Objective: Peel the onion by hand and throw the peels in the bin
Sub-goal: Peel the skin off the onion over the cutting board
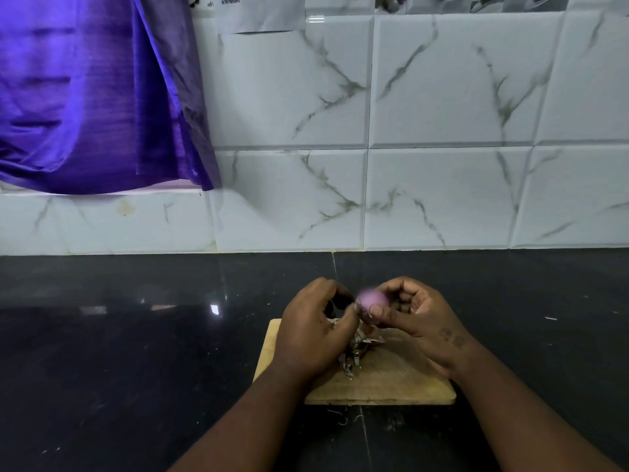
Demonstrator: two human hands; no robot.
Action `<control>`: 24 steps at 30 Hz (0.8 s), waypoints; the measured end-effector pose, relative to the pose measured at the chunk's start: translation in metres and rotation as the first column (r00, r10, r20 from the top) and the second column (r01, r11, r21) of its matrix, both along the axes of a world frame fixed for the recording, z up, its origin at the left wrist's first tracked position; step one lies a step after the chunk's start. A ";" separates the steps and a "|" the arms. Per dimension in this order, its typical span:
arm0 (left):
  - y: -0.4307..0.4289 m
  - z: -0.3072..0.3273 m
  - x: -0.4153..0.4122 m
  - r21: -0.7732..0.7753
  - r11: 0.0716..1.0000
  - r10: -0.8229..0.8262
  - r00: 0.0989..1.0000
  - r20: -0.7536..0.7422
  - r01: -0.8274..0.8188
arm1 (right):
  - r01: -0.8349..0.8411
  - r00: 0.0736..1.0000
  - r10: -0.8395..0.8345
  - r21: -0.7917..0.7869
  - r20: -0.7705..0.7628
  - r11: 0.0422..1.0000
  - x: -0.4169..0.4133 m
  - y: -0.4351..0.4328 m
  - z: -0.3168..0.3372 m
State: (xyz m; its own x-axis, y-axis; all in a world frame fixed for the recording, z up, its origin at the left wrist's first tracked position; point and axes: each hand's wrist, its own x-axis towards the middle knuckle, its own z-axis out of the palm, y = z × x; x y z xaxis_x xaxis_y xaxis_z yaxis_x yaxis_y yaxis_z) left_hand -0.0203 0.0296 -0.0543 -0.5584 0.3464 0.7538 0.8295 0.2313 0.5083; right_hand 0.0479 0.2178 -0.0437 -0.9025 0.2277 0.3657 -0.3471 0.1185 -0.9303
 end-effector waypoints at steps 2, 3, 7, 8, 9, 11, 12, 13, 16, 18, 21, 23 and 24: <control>0.000 0.000 0.001 -0.018 1.000 0.020 0.999 -0.037 -0.020 | 0.015 1.000 -0.015 0.040 0.000 0.999 0.000 0.001 -0.001; 0.001 0.000 0.001 -0.024 0.999 0.032 0.998 -0.047 -0.033 | 0.021 1.000 -0.021 0.059 0.002 0.998 0.000 0.002 -0.002; 0.002 0.000 0.001 -0.046 0.997 0.061 0.998 -0.029 -0.063 | 0.022 1.000 -0.022 0.077 0.005 0.997 0.000 0.001 -0.002; 0.002 0.001 0.001 -0.060 0.996 0.066 0.997 -0.027 -0.067 | 0.018 1.000 -0.018 0.071 0.003 0.997 0.000 0.001 -0.002; 0.002 0.001 0.001 -0.080 0.994 0.073 0.997 -0.028 -0.075 | 0.014 1.000 -0.014 0.061 0.000 0.998 -0.001 0.000 -0.001; 0.003 0.000 0.002 -0.121 0.988 0.096 0.995 -0.032 -0.099 | 0.004 1.000 -0.004 0.025 -0.011 1.000 -0.001 -0.001 0.000; 0.003 -0.001 0.002 -0.132 0.984 0.117 0.993 -0.025 -0.119 | -0.004 1.000 0.004 -0.007 -0.019 1.000 0.000 -0.002 0.001; 0.003 -0.002 0.001 -0.138 0.980 0.147 0.989 -0.006 -0.147 | -0.012 1.000 0.011 -0.041 -0.027 0.999 -0.001 -0.002 0.001; 0.002 -0.004 -0.001 -0.147 0.968 0.209 0.977 0.038 -0.202 | -0.017 0.999 0.014 -0.083 -0.033 0.996 -0.001 -0.001 0.001; 0.001 -0.002 0.000 -0.110 0.981 0.161 0.986 0.032 -0.157 | 0.010 1.000 -0.011 -0.041 -0.026 0.999 -0.001 -0.001 0.000; 0.000 0.001 0.005 -0.083 0.993 0.077 0.997 -0.031 -0.080 | 0.022 1.000 -0.021 0.012 -0.017 1.000 -0.001 0.000 -0.001; 0.000 0.001 0.006 -0.084 0.994 0.068 0.996 -0.056 -0.073 | 0.022 1.000 -0.022 0.024 -0.014 0.999 -0.002 0.001 -0.002; 0.001 0.001 0.006 -0.083 0.994 0.072 0.995 -0.061 -0.077 | 0.026 1.000 -0.026 0.033 -0.012 0.999 -0.002 0.001 -0.002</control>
State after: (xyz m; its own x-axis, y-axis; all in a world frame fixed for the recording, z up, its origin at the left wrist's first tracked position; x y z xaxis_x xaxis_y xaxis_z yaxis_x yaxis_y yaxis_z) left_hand -0.0144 0.0303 -0.0533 -0.5413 0.3696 0.7553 0.8359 0.3341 0.4355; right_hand 0.0458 0.2190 -0.0462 -0.8919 0.2385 0.3841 -0.3546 0.1582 -0.9215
